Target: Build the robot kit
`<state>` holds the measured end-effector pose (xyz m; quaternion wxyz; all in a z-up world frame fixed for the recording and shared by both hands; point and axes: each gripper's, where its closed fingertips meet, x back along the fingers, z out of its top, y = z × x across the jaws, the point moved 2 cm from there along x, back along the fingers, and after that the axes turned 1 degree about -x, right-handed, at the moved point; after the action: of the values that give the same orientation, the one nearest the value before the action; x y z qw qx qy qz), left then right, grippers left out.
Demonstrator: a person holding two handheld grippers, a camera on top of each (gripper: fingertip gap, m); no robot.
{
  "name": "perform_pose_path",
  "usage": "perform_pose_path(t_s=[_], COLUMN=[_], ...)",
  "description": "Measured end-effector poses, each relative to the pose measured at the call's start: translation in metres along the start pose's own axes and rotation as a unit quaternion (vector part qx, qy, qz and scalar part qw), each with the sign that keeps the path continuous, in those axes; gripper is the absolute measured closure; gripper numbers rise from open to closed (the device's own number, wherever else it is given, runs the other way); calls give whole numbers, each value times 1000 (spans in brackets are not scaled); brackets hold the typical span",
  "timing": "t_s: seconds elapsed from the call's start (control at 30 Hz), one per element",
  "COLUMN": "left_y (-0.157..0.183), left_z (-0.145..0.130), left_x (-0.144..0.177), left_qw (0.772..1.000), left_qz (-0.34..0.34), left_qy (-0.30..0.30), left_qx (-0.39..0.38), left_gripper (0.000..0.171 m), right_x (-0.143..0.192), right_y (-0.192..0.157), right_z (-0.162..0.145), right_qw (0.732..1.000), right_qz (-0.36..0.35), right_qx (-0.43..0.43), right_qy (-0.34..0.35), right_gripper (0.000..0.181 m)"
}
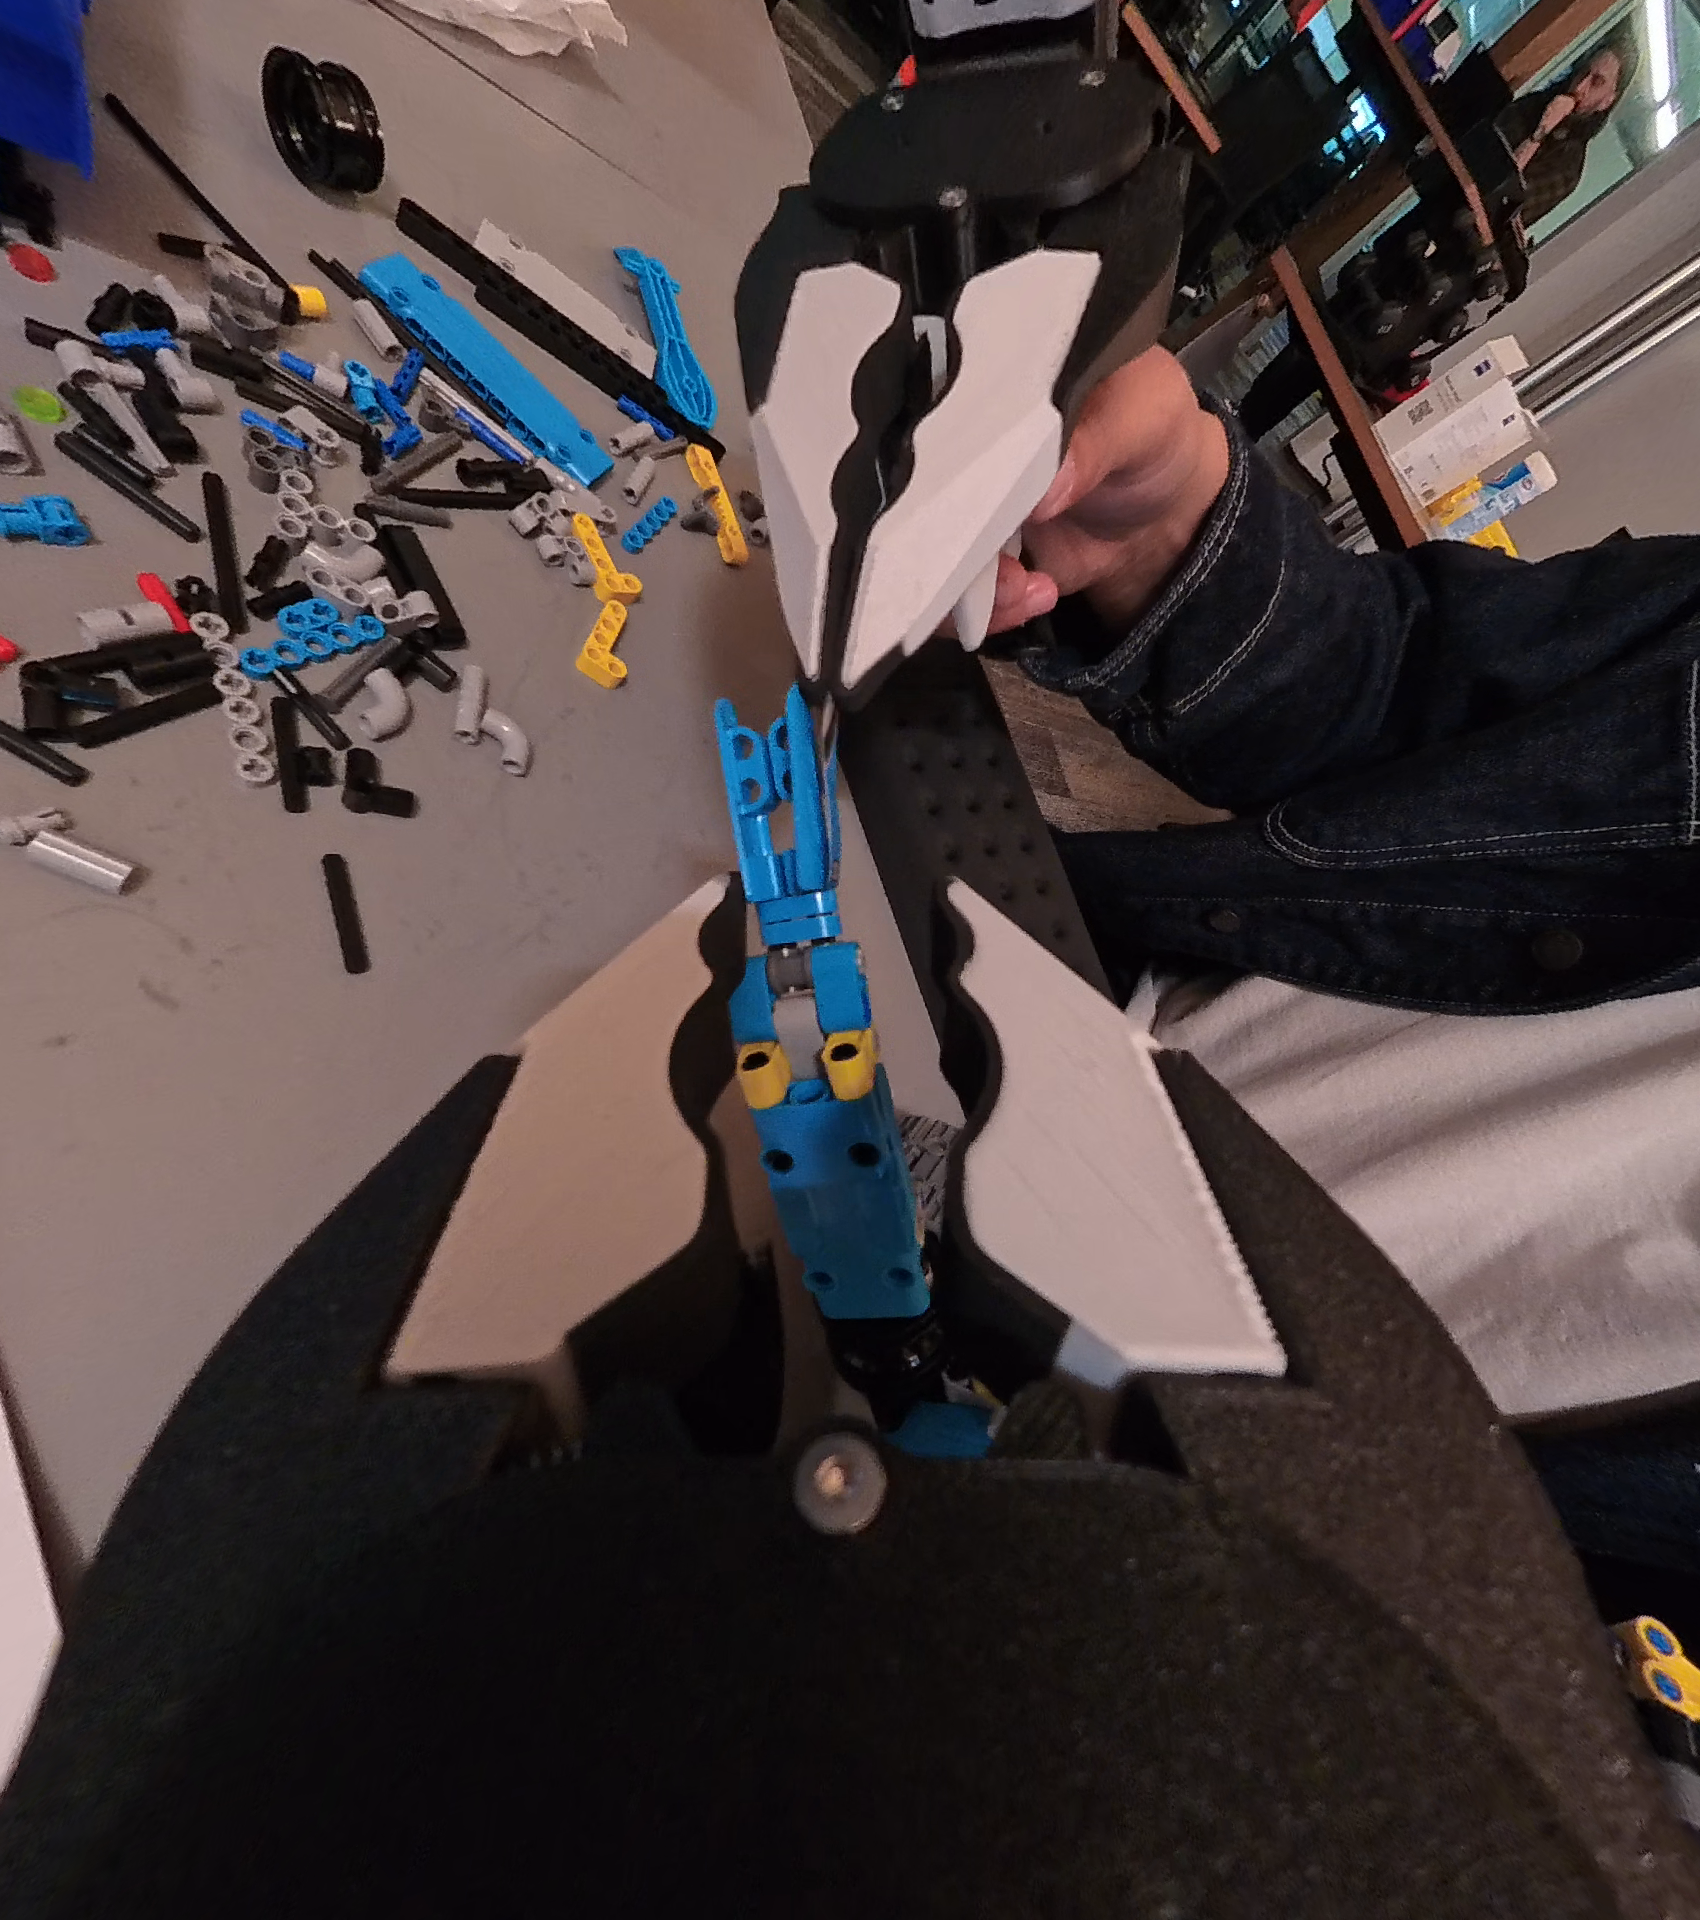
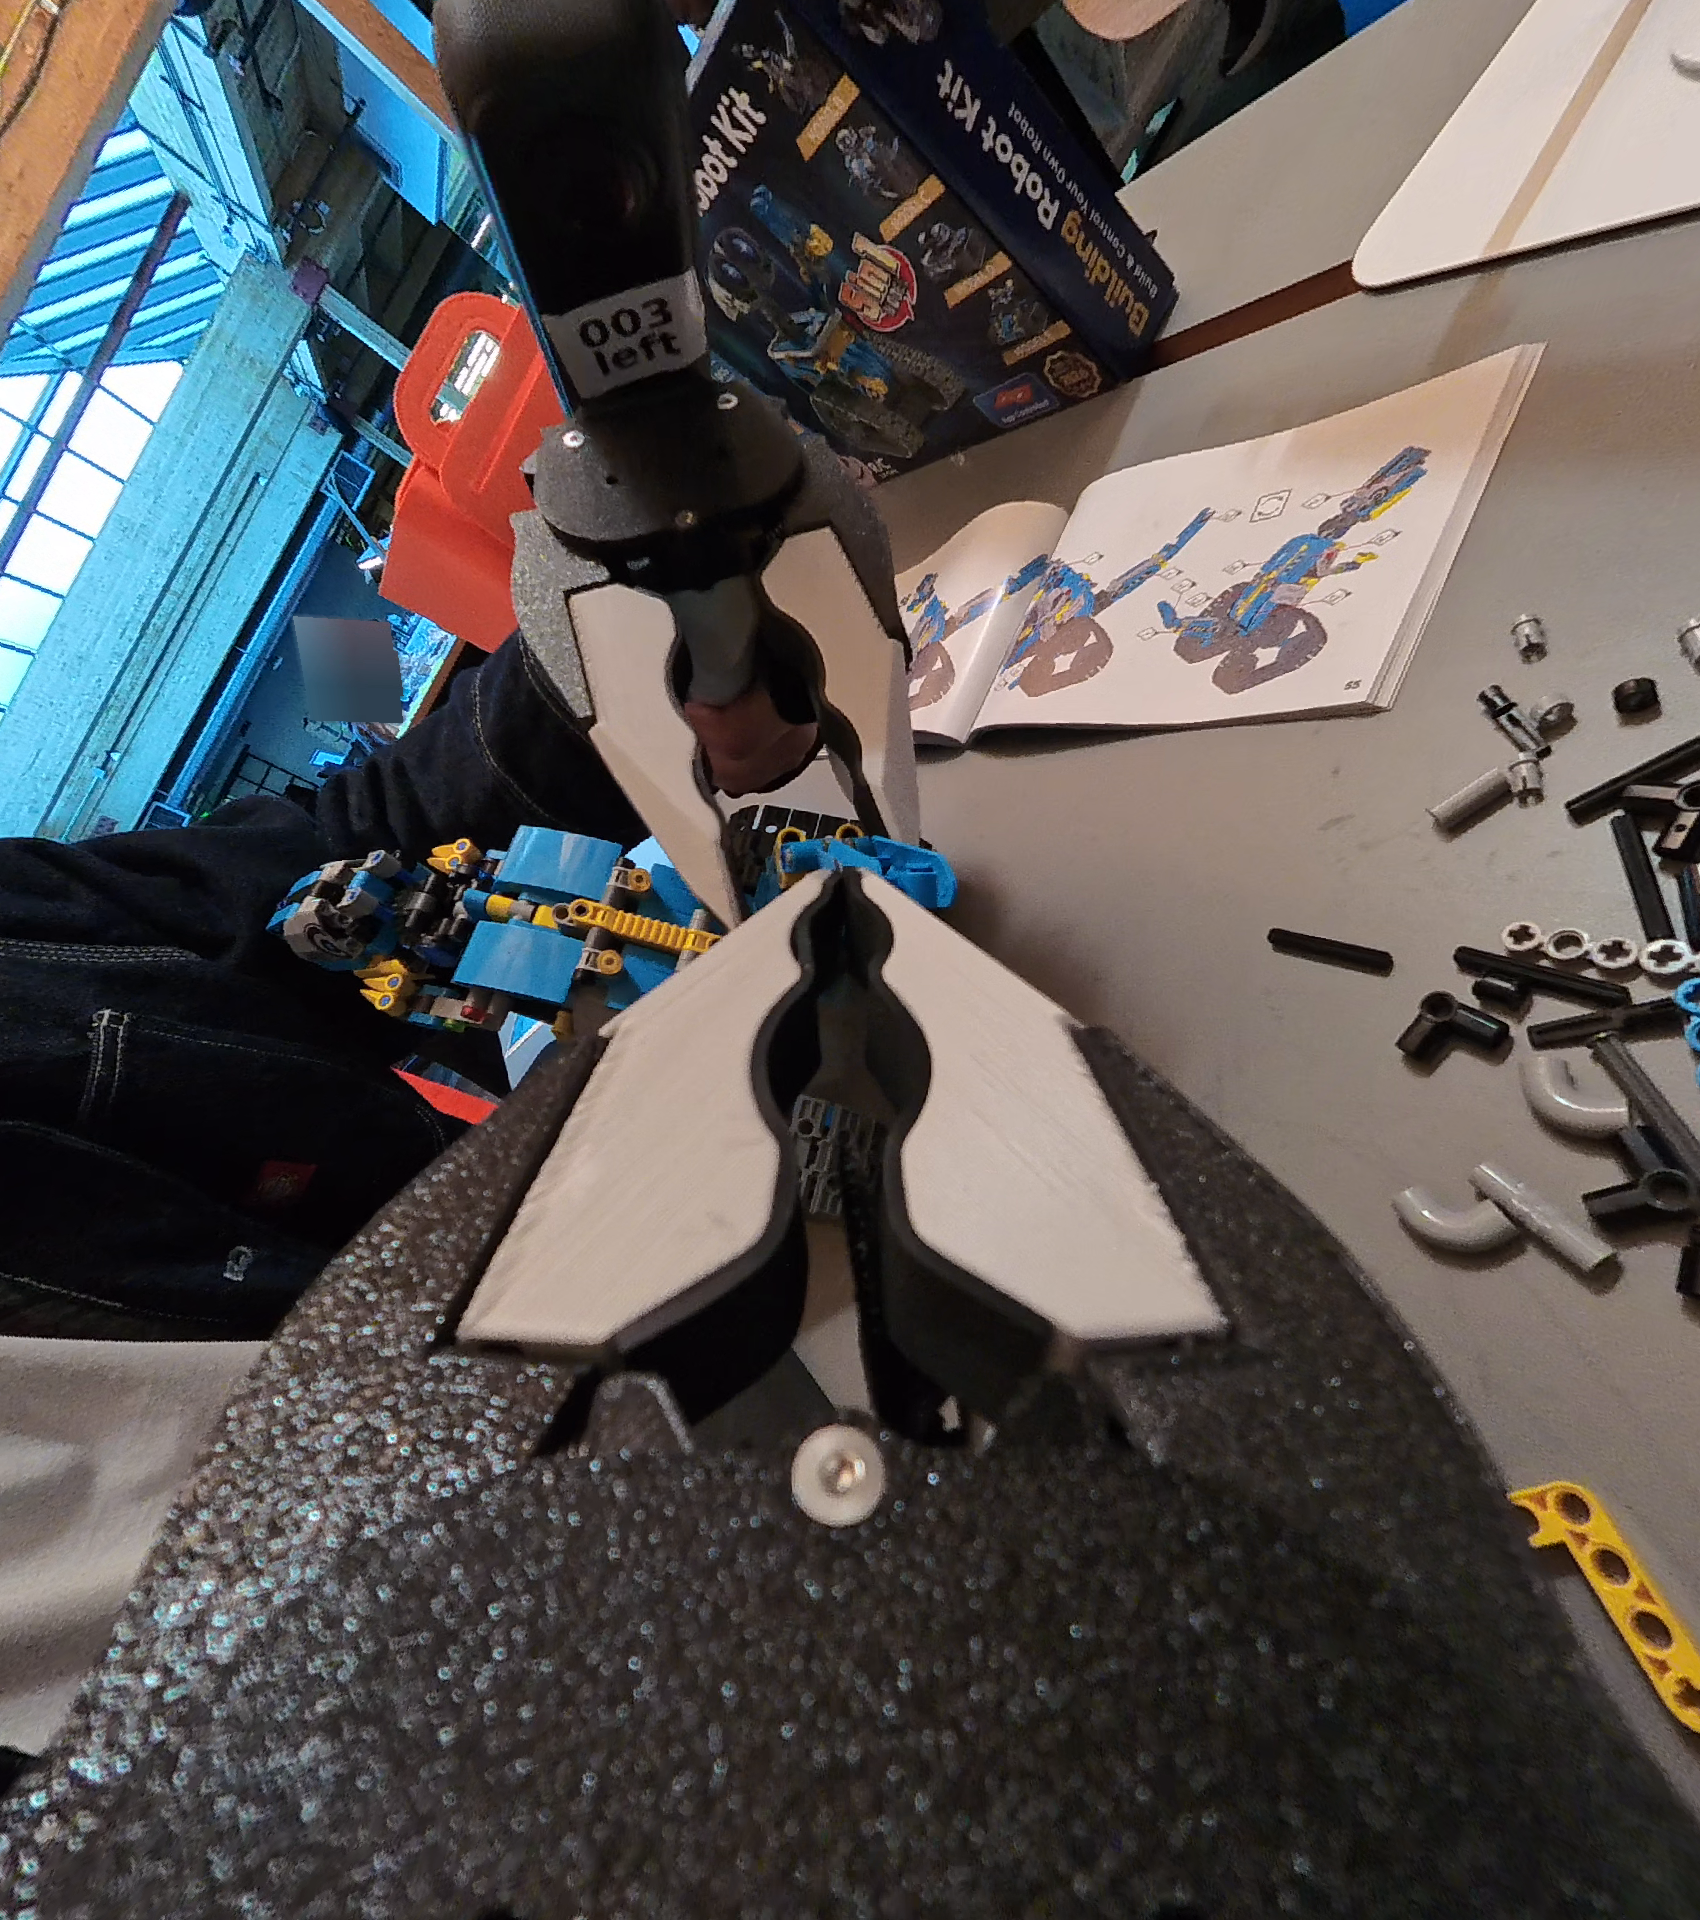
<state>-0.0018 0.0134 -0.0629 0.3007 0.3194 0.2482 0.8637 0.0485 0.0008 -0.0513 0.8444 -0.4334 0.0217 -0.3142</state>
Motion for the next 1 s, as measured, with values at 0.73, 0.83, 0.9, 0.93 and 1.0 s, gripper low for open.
perform_pose_path(t_s=[0.73,0.83,0.9,0.93,1.0], left_y=[-6,-7,-8,-8,-7], left_z=[5,5,5,5,5], left_x=[-1,-1,0,0,0], left_qw=[1000,1000,1000,1000,1000], left_qz=[-1,-2,0,0,-1], left_qy=[14,15,16,16,16], left_qx=[24,26,26,26,26], left_gripper=[149,150,152,153,153], right_x=[1,1,1,1,1], right_y=[1,1,0,0,0], right_z=[0,0,1,1,1], right_qw=[1000,1000,1000,1000,1000], right_qz=[1,1,1,1,0], right_qx=[-4,-3,-3,-2,0], right_qy=[4,4,4,4,4], right_gripper=[181,181,181,181,181])
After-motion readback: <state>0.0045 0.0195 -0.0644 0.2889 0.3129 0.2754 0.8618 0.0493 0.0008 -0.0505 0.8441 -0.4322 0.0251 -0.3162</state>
